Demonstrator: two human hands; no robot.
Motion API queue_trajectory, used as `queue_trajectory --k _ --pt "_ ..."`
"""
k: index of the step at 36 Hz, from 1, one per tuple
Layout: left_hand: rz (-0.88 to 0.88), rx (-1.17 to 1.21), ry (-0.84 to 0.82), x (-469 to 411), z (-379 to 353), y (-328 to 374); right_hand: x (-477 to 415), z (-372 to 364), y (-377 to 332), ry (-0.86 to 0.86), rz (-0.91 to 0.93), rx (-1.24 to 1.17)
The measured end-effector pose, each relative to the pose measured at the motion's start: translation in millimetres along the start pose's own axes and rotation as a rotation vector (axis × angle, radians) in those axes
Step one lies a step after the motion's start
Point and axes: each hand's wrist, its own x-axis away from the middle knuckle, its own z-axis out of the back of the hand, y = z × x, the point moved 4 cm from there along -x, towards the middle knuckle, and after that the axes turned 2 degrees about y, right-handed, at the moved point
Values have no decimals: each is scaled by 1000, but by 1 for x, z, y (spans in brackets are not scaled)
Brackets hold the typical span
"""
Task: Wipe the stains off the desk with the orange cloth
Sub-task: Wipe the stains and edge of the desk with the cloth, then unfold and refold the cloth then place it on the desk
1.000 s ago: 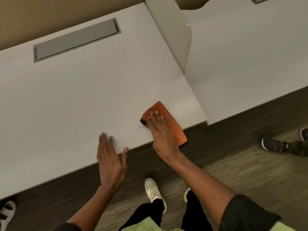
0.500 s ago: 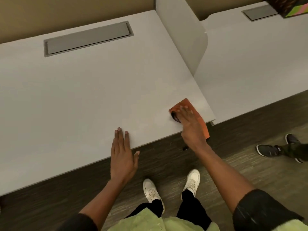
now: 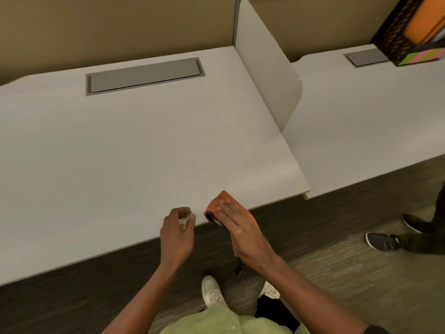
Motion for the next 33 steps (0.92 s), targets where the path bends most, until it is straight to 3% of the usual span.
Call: queue_trajectory --k 4,8,11,23,33 --pt "195 234 -80 16 5 3 5 19 -23 75 30 -78" --pt "441 528 -263 31 2 8 4 33 -39 92 -46 -261" --pt "525 720 -286 38 7 24 0 44 -46 174 -132 -424" --pt "347 805 -133 32 44 87 -15 80 -58 149 -35 -493" --pt "146 495 22 18 54 126 -64 104 -51 249 -231 -571"
